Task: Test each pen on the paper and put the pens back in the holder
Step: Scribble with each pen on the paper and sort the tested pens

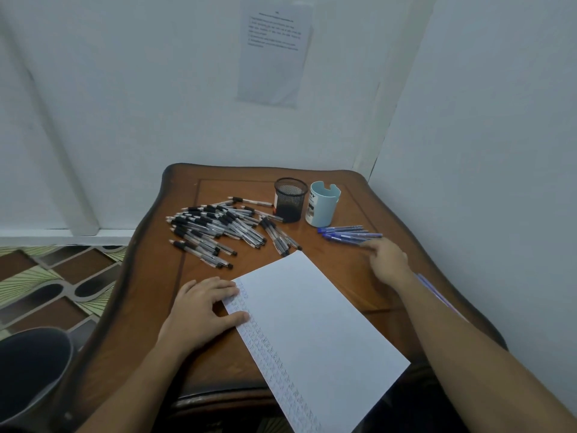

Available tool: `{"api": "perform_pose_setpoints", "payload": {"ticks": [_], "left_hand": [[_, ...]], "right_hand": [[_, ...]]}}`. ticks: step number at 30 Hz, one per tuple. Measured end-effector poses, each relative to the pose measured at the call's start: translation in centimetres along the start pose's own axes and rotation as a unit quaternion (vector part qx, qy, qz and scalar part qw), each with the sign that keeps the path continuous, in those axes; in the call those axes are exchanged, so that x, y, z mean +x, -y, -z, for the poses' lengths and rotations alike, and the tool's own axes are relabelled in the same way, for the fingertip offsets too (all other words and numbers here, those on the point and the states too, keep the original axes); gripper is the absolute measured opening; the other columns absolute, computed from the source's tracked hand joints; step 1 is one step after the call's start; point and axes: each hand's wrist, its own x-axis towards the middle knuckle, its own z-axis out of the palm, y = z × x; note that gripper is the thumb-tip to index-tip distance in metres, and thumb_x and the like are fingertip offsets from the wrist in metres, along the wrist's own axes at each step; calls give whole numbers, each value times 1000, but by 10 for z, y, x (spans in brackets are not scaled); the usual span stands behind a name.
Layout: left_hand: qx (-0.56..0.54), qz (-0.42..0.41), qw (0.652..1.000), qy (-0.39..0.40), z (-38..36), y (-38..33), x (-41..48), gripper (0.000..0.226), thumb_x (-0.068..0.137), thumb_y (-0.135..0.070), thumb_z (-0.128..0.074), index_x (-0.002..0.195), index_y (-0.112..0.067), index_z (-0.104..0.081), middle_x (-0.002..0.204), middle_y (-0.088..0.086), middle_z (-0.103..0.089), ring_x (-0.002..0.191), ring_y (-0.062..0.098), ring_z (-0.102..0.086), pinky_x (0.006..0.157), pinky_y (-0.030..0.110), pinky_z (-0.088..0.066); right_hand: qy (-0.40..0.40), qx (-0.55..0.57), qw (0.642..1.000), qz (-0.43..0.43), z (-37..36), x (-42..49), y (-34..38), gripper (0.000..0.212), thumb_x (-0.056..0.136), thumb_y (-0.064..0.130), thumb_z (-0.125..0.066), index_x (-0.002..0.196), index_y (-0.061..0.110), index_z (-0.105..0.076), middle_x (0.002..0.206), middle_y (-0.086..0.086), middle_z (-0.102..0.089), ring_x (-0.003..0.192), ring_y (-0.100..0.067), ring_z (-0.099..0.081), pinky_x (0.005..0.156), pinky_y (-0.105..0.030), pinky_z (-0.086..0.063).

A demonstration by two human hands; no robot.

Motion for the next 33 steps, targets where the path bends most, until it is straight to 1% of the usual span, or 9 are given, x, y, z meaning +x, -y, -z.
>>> {"api": "perform_pose_setpoints", "payload": {"ticks": [4,7,10,14,18,24,27,29,33], "left_hand": [[-8,-1,1000,-5,0,1,0,108,49,-103,-16,126,-39,-60,136,-24,-50,134,0,-34,116,36,-11],[-4,-1,1000,-2,0,2,0,105,51,-101,-17,126,-41,-59,136,-25,-49,134,-1,-33,115,35,-10],[1,1,1000,0,1,2,1,106,50,-102,-15,126,-41,-58,136,-26,-48,134,-2,-33,115,34,-10],[5,5,1000,7,3,1,1,111,47,-103,-11,128,-42,-57,137,-27,-46,134,-3,-31,115,35,-10],[3,8,1000,16,4,0,0,113,45,-103,-10,129,-42,-55,139,-26,-45,135,-3,-30,116,36,-8],[-2,13,1000,20,7,-2,-1,115,43,-103,-10,130,-43,-54,140,-26,-44,136,-3,-28,117,36,-7],[0,13,1000,22,8,-4,-2,112,44,-103,-16,131,-43,-53,141,-25,-44,136,-3,-28,116,35,-7],[-3,12,1000,22,8,-4,-2,115,43,-103,-12,131,-42,-54,141,-25,-44,136,-3,-28,116,35,-7],[-4,10,1000,16,8,-5,-3,112,45,-103,-18,130,-41,-55,141,-24,-45,136,-3,-29,116,35,-7]], "right_hand": [[48,-43,998,-7,-19,22,31,40,103,18,-44,140,31,-52,147,-11,-47,136,-33,-40,114,-51,-29],[26,-54,998,-19,-24,30,35,23,101,25,-51,122,26,-61,135,-11,-54,130,-32,-44,111,-50,-32],[35,-91,995,6,-25,30,34,9,100,31,-53,106,24,-57,128,-9,-55,126,-30,-44,108,-49,-33],[52,-108,990,71,-22,24,34,9,102,24,-50,93,22,-51,116,-5,-60,115,-25,-50,101,-43,-34],[123,-102,981,111,-18,20,32,10,101,12,-48,99,21,-51,116,-8,-63,105,-22,-58,88,-33,-42],[104,156,982,38,-6,-6,50,19,105,14,-40,118,26,-46,112,-3,-57,85,-11,-55,63,-19,-42],[140,268,951,72,-6,-19,66,40,106,21,-41,137,45,-35,136,11,-43,118,-11,-49,87,-22,-47],[139,293,941,99,-6,-27,76,33,105,29,-44,133,46,-43,141,15,-38,128,-10,-40,97,-27,-47],[117,318,935,103,-11,-39,95,13,100,31,-55,108,40,-52,131,12,-49,115,-11,-50,87,-24,-48]]}}
